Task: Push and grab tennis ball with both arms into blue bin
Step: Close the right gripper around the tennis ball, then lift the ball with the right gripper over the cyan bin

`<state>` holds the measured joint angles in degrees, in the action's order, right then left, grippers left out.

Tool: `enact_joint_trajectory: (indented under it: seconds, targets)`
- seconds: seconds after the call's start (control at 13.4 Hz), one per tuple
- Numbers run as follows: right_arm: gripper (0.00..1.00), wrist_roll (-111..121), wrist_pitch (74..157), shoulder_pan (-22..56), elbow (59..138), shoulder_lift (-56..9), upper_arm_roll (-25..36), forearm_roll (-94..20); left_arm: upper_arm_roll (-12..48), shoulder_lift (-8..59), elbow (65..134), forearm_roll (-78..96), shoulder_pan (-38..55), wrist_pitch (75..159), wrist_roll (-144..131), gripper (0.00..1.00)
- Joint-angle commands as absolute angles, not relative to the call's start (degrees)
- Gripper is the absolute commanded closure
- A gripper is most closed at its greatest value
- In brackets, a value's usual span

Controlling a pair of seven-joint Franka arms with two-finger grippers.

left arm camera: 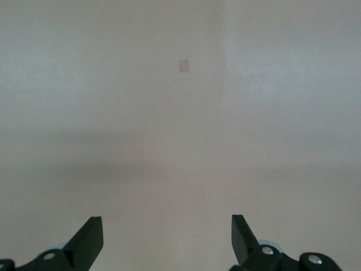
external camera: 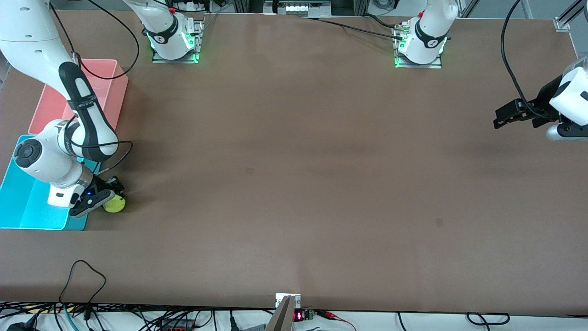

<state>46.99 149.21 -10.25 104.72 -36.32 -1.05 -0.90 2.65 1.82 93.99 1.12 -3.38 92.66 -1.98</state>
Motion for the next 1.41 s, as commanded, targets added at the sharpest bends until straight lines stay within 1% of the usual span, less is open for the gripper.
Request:
enact_joint_trajectory:
  seconds: [0.0,0.37,0.52,0.74,0.89,1.12,1.34]
  targets:
    - [0.99,43.7,148.36,-9.76,104.15,-34.03,-1.58,-1.41,2.9,2.64,92.72,-0.09,-3.52,92.37,-1.49,0.0]
    - [0.99,36.57,129.59,-9.31,104.15,-23.4,-1.5,-0.88,2.9,1.85,93.78,-0.17,-3.43,92.55,-1.49,0.0]
    - [0.98,35.08,123.6,-9.76,104.15,-20.4,0.25,-0.79,3.16,1.85,93.78,-0.18,-3.34,92.55,-1.49,0.0]
    - [0.98,34.72,120.34,-9.76,104.59,-17.67,5.61,2.8,3.25,1.85,93.78,-0.18,-3.34,92.37,-1.58,0.0]
    - [0.98,34.72,119.62,-10.98,104.59,-18.1,8.08,4.3,3.16,1.85,93.78,-0.09,-3.43,92.29,-1.58,0.0]
    - [0.96,34.54,120.32,-13.79,104.59,-21.26,8.61,4.57,3.16,1.85,93.78,-0.18,-3.34,92.29,-1.58,0.0]
    - [0.96,33.67,124.18,-15.2,104.59,-25.65,8.7,4.04,3.25,1.85,93.69,-0.18,-3.34,92.29,-1.58,0.0]
